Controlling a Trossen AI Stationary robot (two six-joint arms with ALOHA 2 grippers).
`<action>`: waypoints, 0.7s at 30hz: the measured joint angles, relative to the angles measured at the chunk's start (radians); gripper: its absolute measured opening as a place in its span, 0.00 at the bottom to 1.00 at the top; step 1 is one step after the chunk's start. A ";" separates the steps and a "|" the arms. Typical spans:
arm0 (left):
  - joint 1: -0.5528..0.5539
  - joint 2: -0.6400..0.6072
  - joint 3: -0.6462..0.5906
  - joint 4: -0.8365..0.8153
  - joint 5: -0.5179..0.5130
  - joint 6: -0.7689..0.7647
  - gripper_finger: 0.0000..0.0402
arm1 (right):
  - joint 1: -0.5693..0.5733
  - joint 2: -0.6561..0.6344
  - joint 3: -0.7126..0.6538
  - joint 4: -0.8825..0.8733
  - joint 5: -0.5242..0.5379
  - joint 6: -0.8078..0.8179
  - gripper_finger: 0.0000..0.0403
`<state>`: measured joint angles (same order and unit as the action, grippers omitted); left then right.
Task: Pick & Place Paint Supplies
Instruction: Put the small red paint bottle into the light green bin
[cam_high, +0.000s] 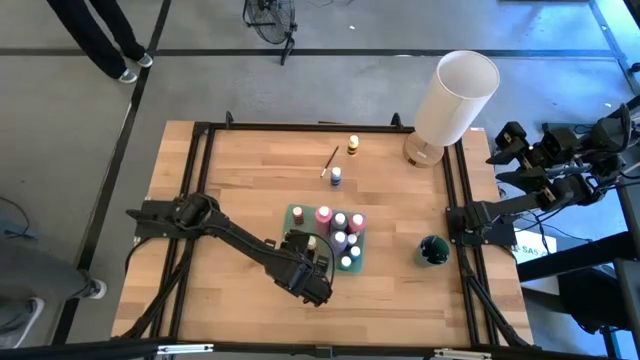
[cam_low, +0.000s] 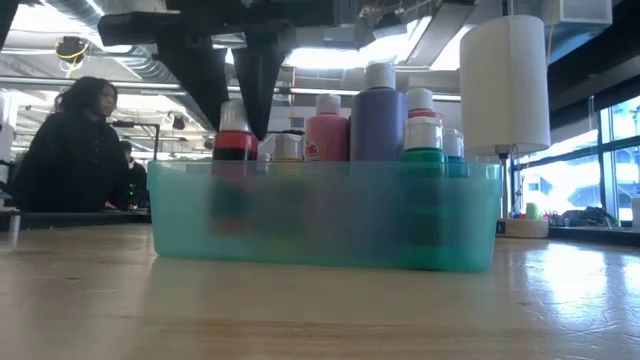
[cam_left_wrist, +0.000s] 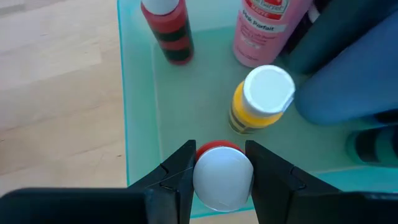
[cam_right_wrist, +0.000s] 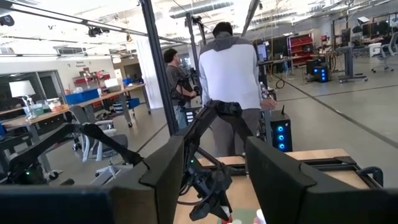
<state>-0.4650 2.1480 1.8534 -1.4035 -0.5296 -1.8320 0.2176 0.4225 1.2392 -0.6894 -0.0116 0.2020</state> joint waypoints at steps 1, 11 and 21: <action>0.000 0.002 0.000 0.000 0.001 0.000 0.28 | 0.000 0.000 0.000 -0.002 0.000 0.000 0.44; 0.000 0.003 0.000 0.026 0.011 0.050 0.37 | 0.000 0.000 0.000 -0.003 0.000 0.000 0.44; 0.003 0.003 0.000 0.034 0.017 0.065 0.40 | 0.000 0.000 0.000 0.001 0.000 0.000 0.44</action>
<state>-0.4622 2.1509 1.8534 -1.3690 -0.5121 -1.7668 0.2176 0.4225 1.2392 -0.6887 -0.0116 0.2020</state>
